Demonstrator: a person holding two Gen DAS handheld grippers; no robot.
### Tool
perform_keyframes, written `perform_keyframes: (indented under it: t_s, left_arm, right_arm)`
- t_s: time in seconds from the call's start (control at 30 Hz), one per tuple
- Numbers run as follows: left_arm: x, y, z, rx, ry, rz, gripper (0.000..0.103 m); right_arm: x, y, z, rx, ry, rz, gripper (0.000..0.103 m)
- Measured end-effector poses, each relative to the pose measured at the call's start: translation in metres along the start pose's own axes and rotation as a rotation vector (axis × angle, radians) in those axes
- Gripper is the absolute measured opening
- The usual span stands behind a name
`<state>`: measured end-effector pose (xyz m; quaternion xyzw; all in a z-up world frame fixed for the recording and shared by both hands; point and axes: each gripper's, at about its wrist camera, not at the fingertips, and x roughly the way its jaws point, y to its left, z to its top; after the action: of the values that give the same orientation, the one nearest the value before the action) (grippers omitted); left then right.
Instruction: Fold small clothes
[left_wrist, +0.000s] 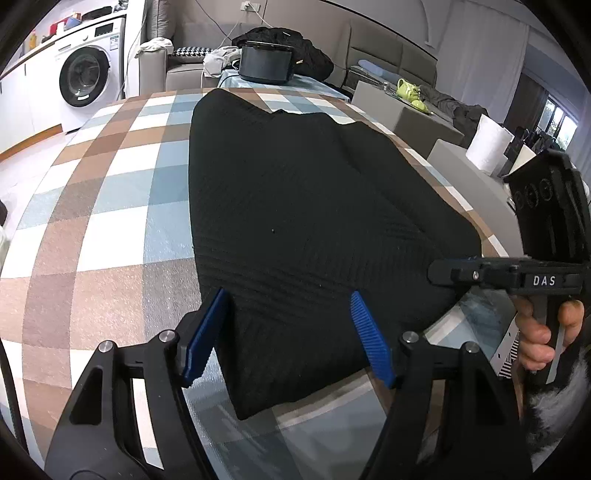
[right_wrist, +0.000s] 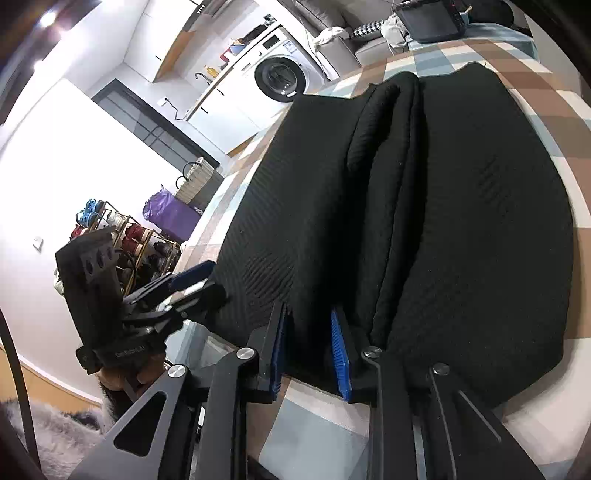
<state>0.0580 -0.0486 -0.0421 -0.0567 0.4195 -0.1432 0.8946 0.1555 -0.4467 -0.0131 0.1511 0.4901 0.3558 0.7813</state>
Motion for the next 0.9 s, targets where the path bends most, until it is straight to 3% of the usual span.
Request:
perform_keyframes:
  t_s: [0.13, 0.27, 0.33, 0.43, 0.5, 0.83, 0.9]
  left_arm:
    - [0.0, 0.007, -0.001, -0.017, 0.008, -0.01, 0.068]
    - [-0.002, 0.021, 0.002, -0.074, -0.002, -0.006, 0.068]
    - [-0.002, 0.033, 0.006, -0.126, -0.005, 0.008, 0.068]
    - [0.002, 0.051, 0.015, -0.196, 0.001, 0.014, 0.068]
    - [0.009, 0.061, 0.022, -0.237, 0.005, 0.018, 0.068]
    - [0.05, 0.084, 0.058, -0.389, 0.025, -0.06, 0.068]
    - [0.057, 0.086, 0.065, -0.424, 0.02, -0.049, 0.055]
  right_arm:
    - [-0.02, 0.018, -0.003, -0.101, -0.078, 0.037, 0.008]
    - [-0.008, 0.009, -0.003, -0.079, 0.012, -0.073, 0.008]
    - [-0.011, 0.008, -0.003, -0.07, 0.008, -0.064, 0.016]
    - [-0.03, 0.007, 0.001, -0.072, -0.072, -0.093, 0.034]
    - [-0.041, 0.0, 0.005, -0.047, -0.12, -0.122, 0.04]
    - [-0.064, -0.027, 0.004, 0.033, -0.177, -0.228, 0.043]
    - [-0.07, -0.031, 0.005, 0.039, -0.191, -0.239, 0.043]
